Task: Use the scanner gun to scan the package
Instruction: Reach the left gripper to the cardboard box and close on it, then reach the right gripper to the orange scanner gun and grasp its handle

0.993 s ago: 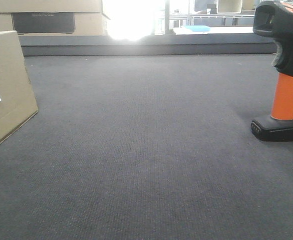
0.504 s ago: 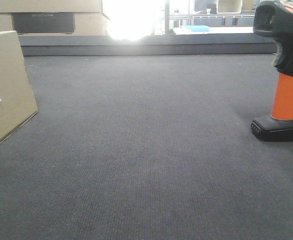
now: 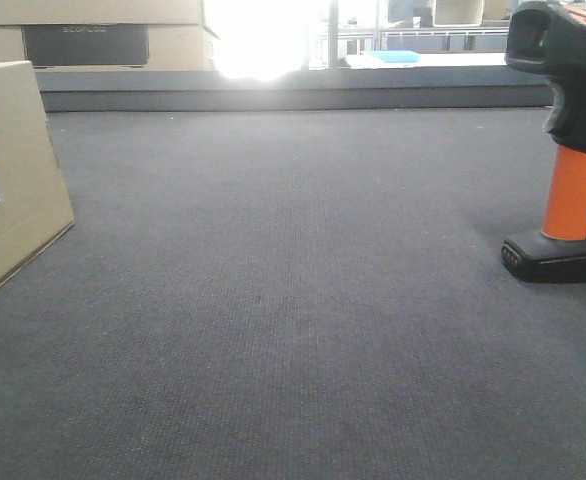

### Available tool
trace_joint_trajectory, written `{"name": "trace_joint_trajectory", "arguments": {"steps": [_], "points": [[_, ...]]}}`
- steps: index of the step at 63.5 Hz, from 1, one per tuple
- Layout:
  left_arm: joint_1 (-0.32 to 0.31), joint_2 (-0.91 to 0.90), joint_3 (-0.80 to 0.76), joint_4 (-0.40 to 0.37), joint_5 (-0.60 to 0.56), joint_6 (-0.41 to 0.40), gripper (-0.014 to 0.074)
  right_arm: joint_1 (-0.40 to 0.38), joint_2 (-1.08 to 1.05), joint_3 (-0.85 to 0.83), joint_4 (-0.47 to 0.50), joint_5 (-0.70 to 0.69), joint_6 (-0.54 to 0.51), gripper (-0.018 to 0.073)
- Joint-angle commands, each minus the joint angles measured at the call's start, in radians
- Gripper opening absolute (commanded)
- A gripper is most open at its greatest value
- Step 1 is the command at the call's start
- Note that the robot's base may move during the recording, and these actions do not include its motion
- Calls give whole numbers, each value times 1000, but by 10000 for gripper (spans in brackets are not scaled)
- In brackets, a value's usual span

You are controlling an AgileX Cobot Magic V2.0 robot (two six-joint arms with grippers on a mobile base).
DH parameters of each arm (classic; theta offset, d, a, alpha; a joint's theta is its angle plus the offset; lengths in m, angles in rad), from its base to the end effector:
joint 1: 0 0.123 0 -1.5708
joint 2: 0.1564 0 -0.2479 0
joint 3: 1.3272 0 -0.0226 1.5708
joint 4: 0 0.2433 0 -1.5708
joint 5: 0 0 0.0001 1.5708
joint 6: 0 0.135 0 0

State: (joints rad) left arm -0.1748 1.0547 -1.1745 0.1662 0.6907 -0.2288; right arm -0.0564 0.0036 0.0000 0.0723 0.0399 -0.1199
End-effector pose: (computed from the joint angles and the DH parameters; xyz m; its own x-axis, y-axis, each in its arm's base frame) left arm 0.2639 -0.0321 0.3654 -0.4578 -0.0202 -0.8888 0.0351 0.9986 -0.0408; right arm 0.1305 -0.0070 0.2111 0.0411 -0.0500 -0.9979 0.0555 0.9973 -0.0477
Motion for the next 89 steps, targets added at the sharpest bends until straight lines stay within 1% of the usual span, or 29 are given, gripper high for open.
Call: {"name": "trace_joint_trajectory", "arguments": {"steps": [1, 4, 16, 18, 20, 23, 25, 28, 31, 34, 38, 43, 53, 56, 72, 79, 83, 89], "points": [[2, 34, -19, 43, 10, -5, -111, 2, -4, 0, -6, -12, 1, -162], [2, 54, -23, 55, 40, -5, -111, 2, -4, 0, -6, -12, 1, -162], [2, 156, -75, 48, 165, -5, -109, 2, -4, 0, -6, -12, 1, -162], [2, 174, -94, 45, 195, -5, -99, 2, -4, 0, -6, -12, 1, -162], [2, 192, -115, 44, 226, -5, -68, 2, -4, 0, -6, -12, 1, -162], [2, 212, -139, 44, 260, -5, 11, 2, -4, 0, -6, -12, 1, -162], [2, 228, -160, 44, 285, -5, 105, 2, -4, 0, -6, -12, 1, -162], [2, 241, -177, 44, 299, -7, 211, 2, -4, 0, -6, -12, 1, -162], [2, 254, -189, 41, 306, -7, 362, 2, -4, 0, -6, -12, 1, -162], [2, 262, -192, 41, 323, -22, 468, 2, -4, 0, -6, -12, 1, -162], [2, 279, -192, 41, 376, -44, 524, 2, -4, 0, -6, -12, 1, -162], [2, 304, -192, 31, 436, -44, 526, 2, -4, 0, -6, -12, 1, -162], [2, 335, -192, -26, 437, -44, 526, 2, -4, 0, -6, -12, 1, -162], [2, 339, -192, -32, 437, -44, 526, 2, -4, 0, -6, -12, 1, -162], [2, 379, -192, -28, 457, -42, 526, 2, -4, 0, -6, -12, 1, -162], [2, 381, -192, -13, 466, -42, 526, 2, -4, 0, -6, -12, 1, -162], [2, 381, -192, 10, 472, -42, 526, 2, -4, 0, -6, -12, 1, -162], [2, 381, -187, 12, 479, -40, 526, 2, -4, 0, -6, -12, 1, -162]]}}
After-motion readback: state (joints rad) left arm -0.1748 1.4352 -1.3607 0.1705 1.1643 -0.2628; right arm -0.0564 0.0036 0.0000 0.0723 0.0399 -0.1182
